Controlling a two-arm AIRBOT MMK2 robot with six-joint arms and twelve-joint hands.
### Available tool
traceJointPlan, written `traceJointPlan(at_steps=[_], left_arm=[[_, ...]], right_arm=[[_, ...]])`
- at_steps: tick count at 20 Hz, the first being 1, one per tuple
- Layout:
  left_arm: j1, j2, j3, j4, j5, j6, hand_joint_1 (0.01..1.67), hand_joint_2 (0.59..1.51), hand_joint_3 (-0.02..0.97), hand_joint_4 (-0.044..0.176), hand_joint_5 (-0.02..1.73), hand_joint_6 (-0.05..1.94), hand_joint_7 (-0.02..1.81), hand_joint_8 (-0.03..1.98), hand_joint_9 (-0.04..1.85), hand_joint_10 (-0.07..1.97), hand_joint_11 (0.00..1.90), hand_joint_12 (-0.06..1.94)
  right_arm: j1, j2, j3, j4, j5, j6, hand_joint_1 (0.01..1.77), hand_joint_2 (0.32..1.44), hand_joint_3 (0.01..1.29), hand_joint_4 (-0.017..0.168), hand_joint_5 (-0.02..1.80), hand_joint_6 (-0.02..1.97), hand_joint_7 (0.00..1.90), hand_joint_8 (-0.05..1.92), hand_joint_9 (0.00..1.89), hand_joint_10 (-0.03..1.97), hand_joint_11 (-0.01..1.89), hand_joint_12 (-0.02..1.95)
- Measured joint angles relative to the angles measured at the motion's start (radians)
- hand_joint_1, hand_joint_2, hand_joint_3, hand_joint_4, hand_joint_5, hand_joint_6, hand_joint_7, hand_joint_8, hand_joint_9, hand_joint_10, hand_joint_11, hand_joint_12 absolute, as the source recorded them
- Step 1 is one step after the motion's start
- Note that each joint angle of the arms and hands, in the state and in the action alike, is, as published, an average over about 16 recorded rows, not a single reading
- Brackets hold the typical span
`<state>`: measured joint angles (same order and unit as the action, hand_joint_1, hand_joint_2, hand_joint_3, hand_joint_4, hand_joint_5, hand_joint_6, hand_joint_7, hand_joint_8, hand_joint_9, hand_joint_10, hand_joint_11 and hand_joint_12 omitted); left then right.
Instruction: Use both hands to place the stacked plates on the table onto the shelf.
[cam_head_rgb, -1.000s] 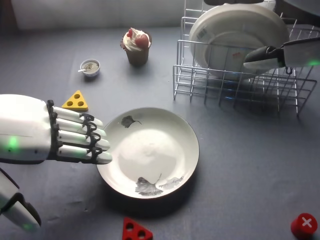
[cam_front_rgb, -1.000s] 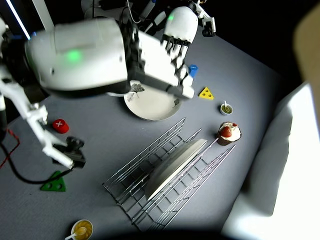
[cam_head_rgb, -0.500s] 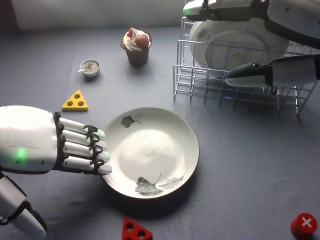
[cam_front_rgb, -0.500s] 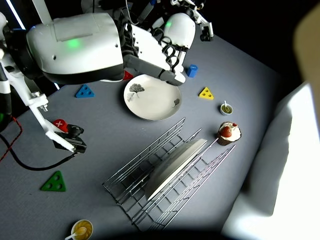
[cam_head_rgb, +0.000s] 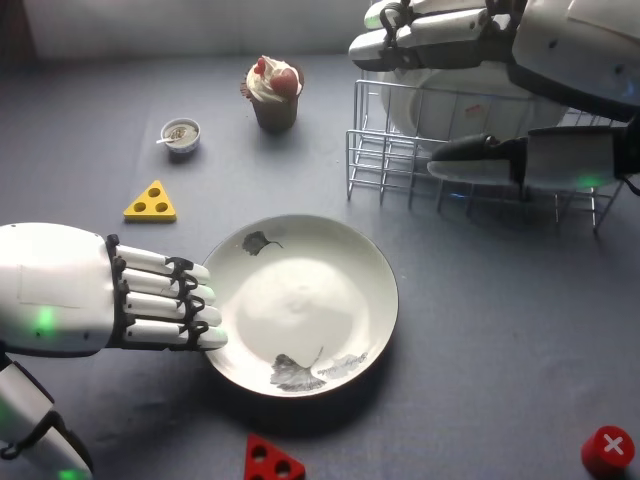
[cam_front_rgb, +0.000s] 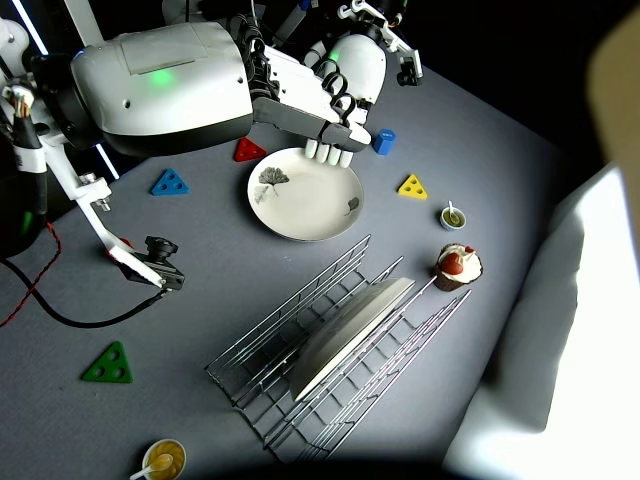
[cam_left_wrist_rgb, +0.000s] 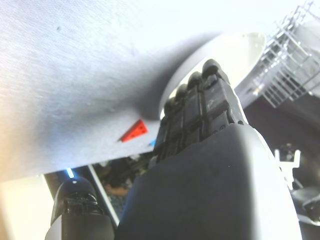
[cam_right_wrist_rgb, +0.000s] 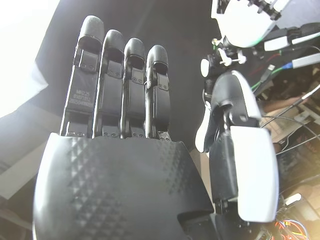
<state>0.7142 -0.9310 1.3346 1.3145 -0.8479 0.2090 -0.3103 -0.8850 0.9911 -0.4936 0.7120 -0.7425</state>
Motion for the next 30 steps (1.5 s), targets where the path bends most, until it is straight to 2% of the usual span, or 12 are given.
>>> traceJointPlan(at_steps=[8, 16, 24, 30], left_arm=[[0.044, -0.007, 0.0, -0.007, 0.014, 0.01, 0.08, 0.925, 0.001, -0.005, 0.01, -0.02, 0.06, 0.0, 0.07, 0.01, 0.09, 0.01], [0.079, -0.013, -0.001, -0.004, 0.024, 0.013, 0.07, 0.906, 0.0, -0.008, 0.0, -0.02, 0.07, -0.01, 0.08, 0.01, 0.1, 0.0], [0.089, -0.015, -0.001, 0.002, 0.025, 0.013, 0.08, 0.892, 0.001, -0.01, 0.0, -0.02, 0.07, -0.01, 0.08, 0.0, 0.1, 0.0], [0.09, -0.014, -0.001, 0.002, 0.025, 0.013, 0.11, 0.891, 0.001, -0.011, 0.0, -0.02, 0.06, 0.0, 0.08, 0.0, 0.09, 0.0]], right_arm=[[-0.003, -0.003, -0.001, -0.012, 0.002, -0.01, 0.7, 1.1, 0.01, 0.004, 0.57, 0.01, 0.54, 0.01, 0.55, 0.01, 0.6, 0.03], [-0.016, -0.021, -0.003, -0.047, 0.0, -0.021, 0.58, 1.1, 0.01, 0.004, 0.55, 0.01, 0.54, 0.01, 0.55, 0.01, 0.62, 0.03], [-0.061, -0.073, -0.001, -0.068, -0.021, -0.068, 0.47, 1.13, 0.01, 0.004, 0.52, 0.01, 0.53, 0.01, 0.55, 0.01, 0.64, 0.03], [-0.108, -0.119, 0.003, -0.076, -0.05, -0.114, 0.49, 1.13, 0.01, 0.004, 0.53, 0.01, 0.53, 0.01, 0.55, 0.01, 0.63, 0.03]])
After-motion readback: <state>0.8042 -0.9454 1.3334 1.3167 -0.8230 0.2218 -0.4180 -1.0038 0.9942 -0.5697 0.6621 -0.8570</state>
